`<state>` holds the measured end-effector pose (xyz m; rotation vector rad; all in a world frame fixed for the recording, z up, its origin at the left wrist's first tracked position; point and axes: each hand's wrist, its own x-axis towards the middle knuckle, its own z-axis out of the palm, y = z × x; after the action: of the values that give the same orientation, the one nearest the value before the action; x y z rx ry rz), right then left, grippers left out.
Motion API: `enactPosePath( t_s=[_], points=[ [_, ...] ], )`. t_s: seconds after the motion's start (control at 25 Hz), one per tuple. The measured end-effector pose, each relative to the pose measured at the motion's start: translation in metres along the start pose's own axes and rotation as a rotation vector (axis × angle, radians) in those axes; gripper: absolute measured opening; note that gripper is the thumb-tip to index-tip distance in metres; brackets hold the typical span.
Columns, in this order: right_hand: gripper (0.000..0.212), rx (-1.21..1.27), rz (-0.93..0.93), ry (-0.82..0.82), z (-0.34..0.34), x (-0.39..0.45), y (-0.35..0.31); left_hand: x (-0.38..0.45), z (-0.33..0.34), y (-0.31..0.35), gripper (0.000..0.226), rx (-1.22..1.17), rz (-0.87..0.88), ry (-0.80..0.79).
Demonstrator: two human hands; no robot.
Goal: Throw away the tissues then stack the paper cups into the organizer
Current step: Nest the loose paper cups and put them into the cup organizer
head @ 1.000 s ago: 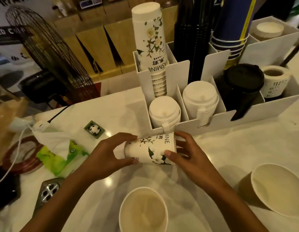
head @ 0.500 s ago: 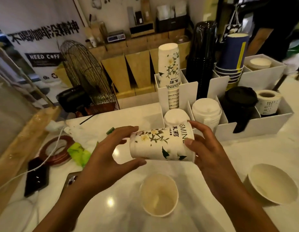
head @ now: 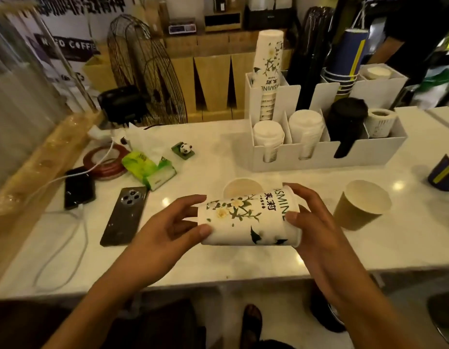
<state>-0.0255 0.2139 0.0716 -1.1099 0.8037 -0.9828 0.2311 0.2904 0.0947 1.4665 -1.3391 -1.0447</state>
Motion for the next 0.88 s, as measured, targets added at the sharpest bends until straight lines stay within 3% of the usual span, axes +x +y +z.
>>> enactPosePath(
  t_s=[0.24,0.44,0.72,0.88],
  points=[
    [0.046,0.016,0.130,0.036,0.001,-0.059,0.016,-0.075,0.030,-0.027,0.047,-0.173,-0.096,0.015],
    [0.069,0.119,0.255,0.105,-0.004,-0.079,0.026,-0.107,0.061,-0.044,0.047,-0.294,-0.151,0.083],
    [0.054,0.135,0.372,0.141,-0.026,-0.085,0.033,-0.121,0.107,-0.046,0.056,-0.336,-0.180,0.133],
    [0.039,0.036,0.356,0.083,-0.053,-0.081,0.030,-0.120,0.141,-0.050,0.052,-0.363,-0.219,0.179]
  ],
)
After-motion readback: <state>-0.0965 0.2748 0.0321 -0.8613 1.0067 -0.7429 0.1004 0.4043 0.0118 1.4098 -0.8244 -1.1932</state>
